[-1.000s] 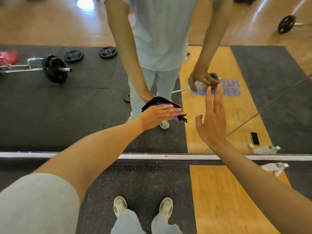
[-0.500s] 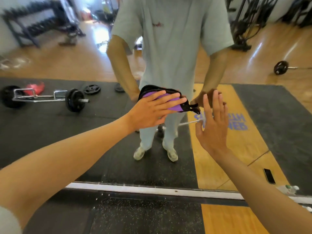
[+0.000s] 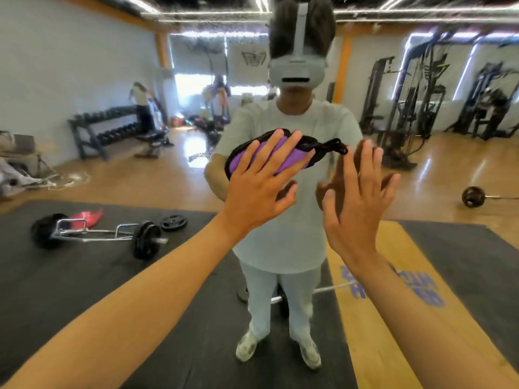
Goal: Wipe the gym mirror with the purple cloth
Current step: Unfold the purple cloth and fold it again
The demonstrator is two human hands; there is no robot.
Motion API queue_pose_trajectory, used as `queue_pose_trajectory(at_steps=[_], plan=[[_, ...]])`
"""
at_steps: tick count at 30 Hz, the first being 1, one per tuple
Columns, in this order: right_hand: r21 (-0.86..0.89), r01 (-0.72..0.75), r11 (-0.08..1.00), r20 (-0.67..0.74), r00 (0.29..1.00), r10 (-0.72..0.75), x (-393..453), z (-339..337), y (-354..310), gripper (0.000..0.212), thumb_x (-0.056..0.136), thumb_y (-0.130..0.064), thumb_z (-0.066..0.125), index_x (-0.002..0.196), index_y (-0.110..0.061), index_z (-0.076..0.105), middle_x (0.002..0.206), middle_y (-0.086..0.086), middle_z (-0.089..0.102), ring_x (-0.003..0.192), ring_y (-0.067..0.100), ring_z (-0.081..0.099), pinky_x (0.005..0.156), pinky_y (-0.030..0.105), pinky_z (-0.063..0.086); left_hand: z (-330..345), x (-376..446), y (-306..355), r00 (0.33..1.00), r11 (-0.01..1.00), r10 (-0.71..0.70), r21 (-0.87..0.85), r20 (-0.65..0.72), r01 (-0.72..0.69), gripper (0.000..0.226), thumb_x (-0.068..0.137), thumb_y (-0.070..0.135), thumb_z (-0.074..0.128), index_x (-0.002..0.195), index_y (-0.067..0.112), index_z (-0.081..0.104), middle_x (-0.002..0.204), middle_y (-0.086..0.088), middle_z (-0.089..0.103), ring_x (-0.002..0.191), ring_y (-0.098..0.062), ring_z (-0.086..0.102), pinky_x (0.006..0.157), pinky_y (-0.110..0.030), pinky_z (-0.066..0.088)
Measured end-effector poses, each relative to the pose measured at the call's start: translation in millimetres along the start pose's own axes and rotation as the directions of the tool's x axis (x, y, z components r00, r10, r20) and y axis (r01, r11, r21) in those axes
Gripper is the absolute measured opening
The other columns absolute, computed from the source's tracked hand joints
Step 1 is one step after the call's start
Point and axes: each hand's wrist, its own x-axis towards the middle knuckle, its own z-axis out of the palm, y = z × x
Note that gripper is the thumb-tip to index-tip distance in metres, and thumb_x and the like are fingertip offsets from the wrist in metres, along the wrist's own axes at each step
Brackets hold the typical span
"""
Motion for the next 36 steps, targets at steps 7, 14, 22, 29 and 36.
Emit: queue_pose_trajectory(at_steps=[7,14,22,29,36], plan=[[-0.038,0.099,0.994,0.046,0.994,-0.098,-15,27,-33,0.077,0.093,-0.019,0.06,0.163,-0.013,0.029,0.173,0.011,0.012,0.161,0.027,0.004,0.126,0.062,0.001,3,-56,-6,0.958,0.959,-0.279,-0.071,-0.063,0.274,0.058,0.101,0.026,0.059,0.157,0.023,0.045,0.165,-0.008,0.038,0.156,-0.032,0.028,0.13,-0.046,0.016],[0.061,0.216,0.974,0.233,0.946,-0.225,-86,51,-27,0.083,0.089,-0.011,0.065,0.163,-0.017,0.029,0.173,0.007,0.015,0.162,0.024,0.005,0.128,0.055,0.003,4,-148,0,0.971,0.974,-0.193,-0.096,0.138,0.207,0.049,0.113,0.016,0.041,0.16,0.022,0.034,0.175,0.009,0.013,0.163,-0.021,0.007,0.131,-0.042,0.01],[0.448,0.02,0.894,0.28,0.946,-0.162,-112,35,-29,0.066,0.096,-0.008,0.053,0.158,-0.011,0.032,0.17,0.008,0.024,0.161,0.02,0.011,0.131,0.044,0.007,-41,-149,43,0.937,0.933,-0.254,-0.196,0.242,0.303,0.094,0.081,-0.03,0.061,0.159,0.014,0.032,0.166,-0.004,0.029,0.159,-0.025,0.022,0.129,-0.03,0.018],[0.585,-0.314,0.748,0.57,0.815,-0.104,-158,24,-39,0.061,0.106,-0.04,0.044,0.161,-0.023,0.025,0.17,0.005,0.027,0.157,0.014,0.023,0.127,0.03,0.022,-85,-191,78,0.858,0.895,-0.308,-0.18,0.411,0.407,0.082,0.089,-0.019,0.066,0.159,0.011,0.036,0.165,-0.006,0.031,0.159,-0.028,0.026,0.128,-0.032,0.025],[0.513,-0.633,0.579,0.702,0.698,0.141,-189,-6,-70,0.022,0.103,-0.037,0.059,0.124,-0.033,0.057,0.127,-0.009,0.063,0.121,-0.001,0.054,0.107,0.026,0.044,-120,-232,100,0.799,0.845,-0.303,-0.24,0.519,0.477,0.079,0.095,-0.008,0.068,0.162,0.013,0.032,0.166,-0.006,0.031,0.16,-0.023,0.021,0.128,-0.032,0.026]])
